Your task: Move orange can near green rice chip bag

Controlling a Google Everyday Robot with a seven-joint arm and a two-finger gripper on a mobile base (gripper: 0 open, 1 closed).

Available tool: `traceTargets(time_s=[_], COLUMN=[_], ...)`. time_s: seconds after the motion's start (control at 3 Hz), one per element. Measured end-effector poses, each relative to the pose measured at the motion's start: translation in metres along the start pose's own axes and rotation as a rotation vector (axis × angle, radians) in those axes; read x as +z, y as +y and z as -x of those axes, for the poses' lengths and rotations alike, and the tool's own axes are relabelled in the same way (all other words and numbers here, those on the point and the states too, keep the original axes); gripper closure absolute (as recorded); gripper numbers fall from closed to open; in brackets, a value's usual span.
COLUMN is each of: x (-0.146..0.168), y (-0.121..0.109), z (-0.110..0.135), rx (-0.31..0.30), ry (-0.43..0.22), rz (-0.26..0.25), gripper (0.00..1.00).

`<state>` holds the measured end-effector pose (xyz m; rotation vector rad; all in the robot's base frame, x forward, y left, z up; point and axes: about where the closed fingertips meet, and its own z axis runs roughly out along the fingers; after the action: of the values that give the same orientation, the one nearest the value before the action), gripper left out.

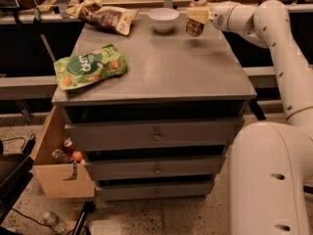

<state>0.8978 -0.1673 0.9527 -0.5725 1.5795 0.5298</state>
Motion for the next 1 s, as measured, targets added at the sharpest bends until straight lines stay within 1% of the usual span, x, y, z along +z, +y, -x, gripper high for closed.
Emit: traceTargets(time_s=[0.33, 0.67, 1.0], x=[-0.016, -0.036, -0.053], y=[0.012, 0.048, 0.106], z=[0.028, 0.055, 0.074], rx=[-0.006, -0.047, -0.095], ry=[-0.037, -0.072, -0.103], rz=[0.024, 0.079, 0.162], gripper=[1.00, 1.00, 1.00])
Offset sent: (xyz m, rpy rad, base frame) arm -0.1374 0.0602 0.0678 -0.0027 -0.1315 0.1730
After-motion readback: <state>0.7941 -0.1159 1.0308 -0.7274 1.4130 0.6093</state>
